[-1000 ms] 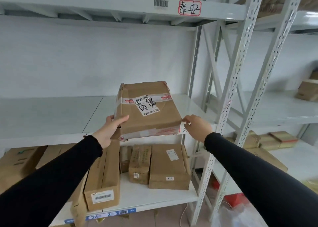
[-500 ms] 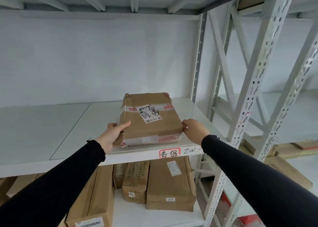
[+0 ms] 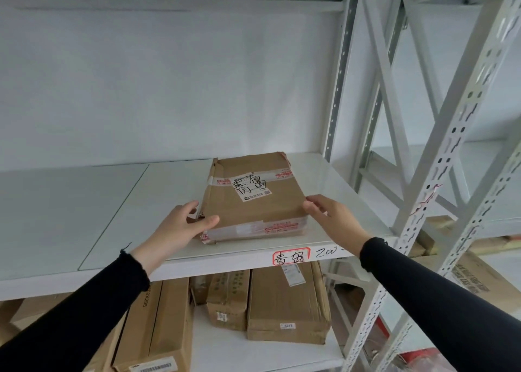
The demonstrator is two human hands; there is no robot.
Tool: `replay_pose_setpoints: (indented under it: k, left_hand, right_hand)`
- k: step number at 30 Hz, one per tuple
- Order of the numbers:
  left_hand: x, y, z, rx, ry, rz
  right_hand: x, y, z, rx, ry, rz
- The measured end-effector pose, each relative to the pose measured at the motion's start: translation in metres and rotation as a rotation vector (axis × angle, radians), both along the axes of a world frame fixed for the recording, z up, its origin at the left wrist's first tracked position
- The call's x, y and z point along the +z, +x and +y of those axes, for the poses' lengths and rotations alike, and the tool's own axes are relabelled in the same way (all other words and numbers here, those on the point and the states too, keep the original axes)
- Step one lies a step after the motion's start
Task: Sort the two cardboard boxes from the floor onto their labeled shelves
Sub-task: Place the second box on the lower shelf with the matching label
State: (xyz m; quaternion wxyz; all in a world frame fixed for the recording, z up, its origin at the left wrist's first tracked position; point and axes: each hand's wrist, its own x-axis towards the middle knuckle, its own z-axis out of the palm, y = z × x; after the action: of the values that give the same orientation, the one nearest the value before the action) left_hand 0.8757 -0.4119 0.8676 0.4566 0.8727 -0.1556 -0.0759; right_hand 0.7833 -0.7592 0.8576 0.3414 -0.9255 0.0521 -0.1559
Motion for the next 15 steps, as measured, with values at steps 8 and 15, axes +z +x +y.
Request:
replay_pose_setpoints:
  k: [8, 15]
  left_hand:
    - [-0.008, 0.012, -0.009, -0.002, 0.068, -0.140]
    - [-0.008, 0.043, -0.016, 0.019, 0.080, -0.084]
  right_hand:
    - [-0.018, 0.010, 0.008, -0.030, -0.146, 0.040]
    - [-0.013, 0.039, 0.008, -0.031, -0.121, 0.039]
